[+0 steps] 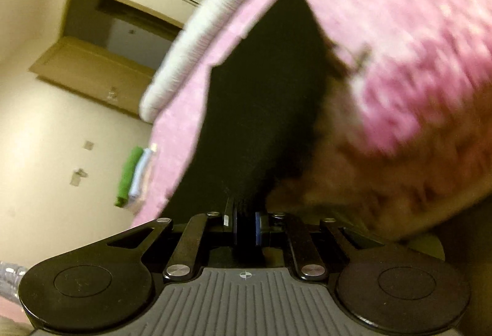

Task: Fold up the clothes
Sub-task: 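Lift the hem with both grippers and fold it toward the collar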

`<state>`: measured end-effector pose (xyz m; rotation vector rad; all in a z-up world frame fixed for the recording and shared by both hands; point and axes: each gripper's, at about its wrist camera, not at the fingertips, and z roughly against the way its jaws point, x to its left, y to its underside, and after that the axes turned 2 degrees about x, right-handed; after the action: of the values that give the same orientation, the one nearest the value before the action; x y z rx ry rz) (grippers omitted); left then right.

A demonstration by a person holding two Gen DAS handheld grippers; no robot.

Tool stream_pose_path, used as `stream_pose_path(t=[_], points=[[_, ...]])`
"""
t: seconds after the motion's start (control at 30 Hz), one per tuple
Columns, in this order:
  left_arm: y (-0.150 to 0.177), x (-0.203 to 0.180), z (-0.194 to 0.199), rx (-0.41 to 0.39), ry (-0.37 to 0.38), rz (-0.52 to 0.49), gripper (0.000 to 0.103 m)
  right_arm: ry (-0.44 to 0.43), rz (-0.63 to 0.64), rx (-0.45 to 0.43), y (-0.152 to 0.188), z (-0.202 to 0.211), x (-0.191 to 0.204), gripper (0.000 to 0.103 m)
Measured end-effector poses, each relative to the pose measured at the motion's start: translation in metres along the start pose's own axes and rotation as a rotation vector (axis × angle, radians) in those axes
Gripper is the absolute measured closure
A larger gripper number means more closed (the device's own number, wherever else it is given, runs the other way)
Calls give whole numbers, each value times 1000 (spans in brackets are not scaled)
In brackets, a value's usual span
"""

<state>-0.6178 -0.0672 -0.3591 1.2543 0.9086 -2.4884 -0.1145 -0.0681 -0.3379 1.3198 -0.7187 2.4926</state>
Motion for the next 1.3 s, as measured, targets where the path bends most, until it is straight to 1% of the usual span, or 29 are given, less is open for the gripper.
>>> stream_pose_path(t=[0.03, 0.07, 0.2, 0.27, 0.33, 0.37, 0.4, 0.43, 0.47, 0.5, 0.53, 0.57, 0.6, 0.63, 0.7, 0.77, 0.87, 0.9, 0.93, 0.97, 1.0, 1.03, 1.07, 1.13, 1.17, 1.2, 1.27, 1.3], points=[[-11, -2, -3, -7, 12, 0, 96, -15, 19, -11, -5, 1, 5, 94], [-23, -3, -9, -12, 18, 2, 96, -28, 25, -24, -18, -4, 8, 94], [-74, 8, -58, -2, -23, 34, 95, -67, 37, -81, -71, -27, 16, 94], [-100, 14, -83, 3, -44, 51, 95, -55, 42, -110, -101, -47, 18, 94], [-125, 19, -108, 8, -65, 67, 94, -24, 12, -133, -133, -75, 15, 93], [-138, 22, -120, 10, -75, 75, 91, -7, -5, -144, -148, -90, 13, 93], [-151, 25, -133, 12, -86, 83, 89, 19, -46, -148, -162, -106, 3, 91], [-164, 27, -145, 15, -96, 91, 88, 46, -93, -149, -176, -120, -7, 78], [-177, 30, -157, 17, -106, 100, 85, 90, -134, -157, -187, -133, -16, 70], [-187, 34, -168, 19, -118, 106, 84, 133, -173, -166, -198, -145, -25, 58], [-191, 39, -173, 20, -133, 104, 82, 174, -183, -184, -204, -151, -31, 56], [-193, 43, -175, 19, -155, 92, 76, 195, -170, -199, -208, -154, -34, 55], [-194, 47, -175, 18, -172, 77, 71, 195, -136, -197, -208, -156, -35, 55], [-193, 51, -174, 18, -179, 57, 69, 197, -102, -193, -208, -157, -37, 54], [-190, 60, -170, 22, -201, 31, 68, 226, -13, -156, -203, -161, -40, 54], [-186, 68, -168, 32, -218, 13, 68, 273, 71, -107, -198, -166, -44, 54], [-177, 69, -170, 75, -194, -18, 66, 320, 194, -55, -184, -174, -45, 54], [-174, 68, -173, 95, -194, -37, 66, 333, 219, -40, -180, -177, -46, 54], [-171, 67, -177, 115, -211, -64, 66, 342, 236, -26, -176, -180, -46, 54], [-167, 66, -181, 130, -229, -92, 68, 345, 253, -14, -174, -184, -47, 54], [-164, 64, -184, 133, -249, -121, 72, 353, 270, -10, -172, -188, -49, 54], [-162, 62, -186, 135, -263, -146, 73, 355, 286, -10, -169, -187, -48, 55], [-161, 61, -187, 137, -260, -160, 74, 356, 303, -8, -169, -189, -47, 55], [-159, 57, -189, 141, -254, -187, 90, 367, 347, 9, -166, -190, -42, 56], [-159, 55, -189, 143, -254, -199, 95, 379, 378, 19, -166, -192, -40, 58], [-159, 54, -189, 141, -261, -207, 95, 382, 396, 22, -165, -193, -38, 63], [-161, 56, -189, 138, -261, -200, 93, 382, 410, 19, -166, -194, -38, 63], [-161, 57, -189, 137, -257, -190, 89, 380, 407, 15, -167, -193, -38, 63]])
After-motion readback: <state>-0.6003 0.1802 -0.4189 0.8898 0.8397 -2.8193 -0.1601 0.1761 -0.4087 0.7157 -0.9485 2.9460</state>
